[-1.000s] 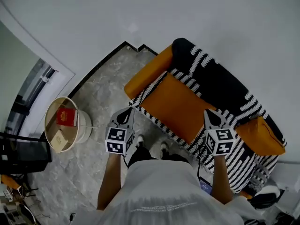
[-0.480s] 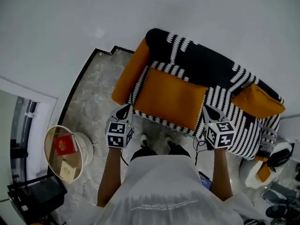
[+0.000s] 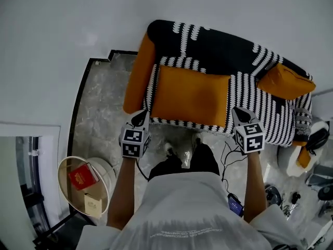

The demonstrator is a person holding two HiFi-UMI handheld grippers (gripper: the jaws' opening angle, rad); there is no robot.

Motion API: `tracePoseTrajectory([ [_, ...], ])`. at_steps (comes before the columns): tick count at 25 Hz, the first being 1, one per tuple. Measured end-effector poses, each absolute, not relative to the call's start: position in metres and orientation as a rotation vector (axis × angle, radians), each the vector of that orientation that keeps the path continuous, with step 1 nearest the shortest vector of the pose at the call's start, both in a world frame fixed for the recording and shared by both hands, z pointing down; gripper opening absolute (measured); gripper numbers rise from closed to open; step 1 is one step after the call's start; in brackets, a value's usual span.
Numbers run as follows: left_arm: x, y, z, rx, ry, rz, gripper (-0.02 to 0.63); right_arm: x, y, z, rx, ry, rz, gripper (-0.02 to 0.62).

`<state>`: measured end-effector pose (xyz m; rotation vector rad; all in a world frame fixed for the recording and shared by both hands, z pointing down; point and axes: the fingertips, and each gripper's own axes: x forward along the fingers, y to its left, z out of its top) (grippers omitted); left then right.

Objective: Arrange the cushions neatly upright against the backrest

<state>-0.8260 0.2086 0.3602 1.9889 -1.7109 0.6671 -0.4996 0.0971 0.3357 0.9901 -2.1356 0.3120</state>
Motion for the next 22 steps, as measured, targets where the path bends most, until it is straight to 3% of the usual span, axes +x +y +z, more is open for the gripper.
tracePoseTrajectory([
  [11,-0.838,0.194,0.432,2.001,-1.612,0.676,0.017,-0.457,0.101,0.403,1.174,-2.023,0.447,0.005],
  [22,-0.83,0.205,0.56,1.935,-1.489,0.752,0.038,-0.406,0.121,0.548,1.163,-1.876,0.583,0.029],
])
